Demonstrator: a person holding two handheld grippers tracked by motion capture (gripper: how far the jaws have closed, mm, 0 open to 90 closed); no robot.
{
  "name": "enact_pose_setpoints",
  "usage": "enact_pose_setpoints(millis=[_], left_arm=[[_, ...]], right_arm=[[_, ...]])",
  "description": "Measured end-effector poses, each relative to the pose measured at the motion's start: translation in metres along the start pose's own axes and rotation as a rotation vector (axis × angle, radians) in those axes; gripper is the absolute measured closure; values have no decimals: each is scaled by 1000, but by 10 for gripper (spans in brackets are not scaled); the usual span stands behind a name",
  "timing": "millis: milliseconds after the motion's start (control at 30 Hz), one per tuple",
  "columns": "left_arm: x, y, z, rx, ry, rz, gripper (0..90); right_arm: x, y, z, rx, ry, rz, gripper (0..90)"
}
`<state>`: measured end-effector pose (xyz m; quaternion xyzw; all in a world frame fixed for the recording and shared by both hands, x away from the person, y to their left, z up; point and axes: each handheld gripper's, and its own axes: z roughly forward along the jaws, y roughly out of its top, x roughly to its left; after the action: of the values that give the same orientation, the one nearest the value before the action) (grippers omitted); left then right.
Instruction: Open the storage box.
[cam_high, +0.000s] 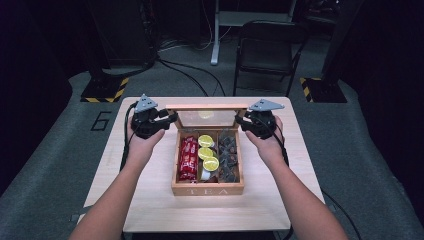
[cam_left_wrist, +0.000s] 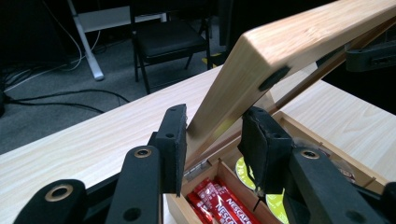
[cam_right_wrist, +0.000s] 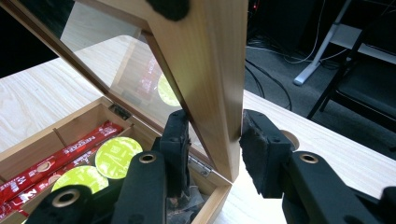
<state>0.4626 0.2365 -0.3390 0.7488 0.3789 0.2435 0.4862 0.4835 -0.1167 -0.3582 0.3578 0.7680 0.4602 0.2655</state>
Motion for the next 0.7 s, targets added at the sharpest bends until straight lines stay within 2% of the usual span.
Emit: enact_pose_setpoints(millis=[167,400,600,700], left_arm=[[2,-3,8,24,12,10,614],[8,-4,12,22,-10,9,615],[9,-1,14,20,-3,3,619],[10,-1,15,14,1,-3,619]], right_arm=[[0,2,1,2,-5,7,622],[-2,2,3,-4,-7,3,623],[-7,0,7,-3,9,36,590],[-9,-1,10,4,13,34,589]])
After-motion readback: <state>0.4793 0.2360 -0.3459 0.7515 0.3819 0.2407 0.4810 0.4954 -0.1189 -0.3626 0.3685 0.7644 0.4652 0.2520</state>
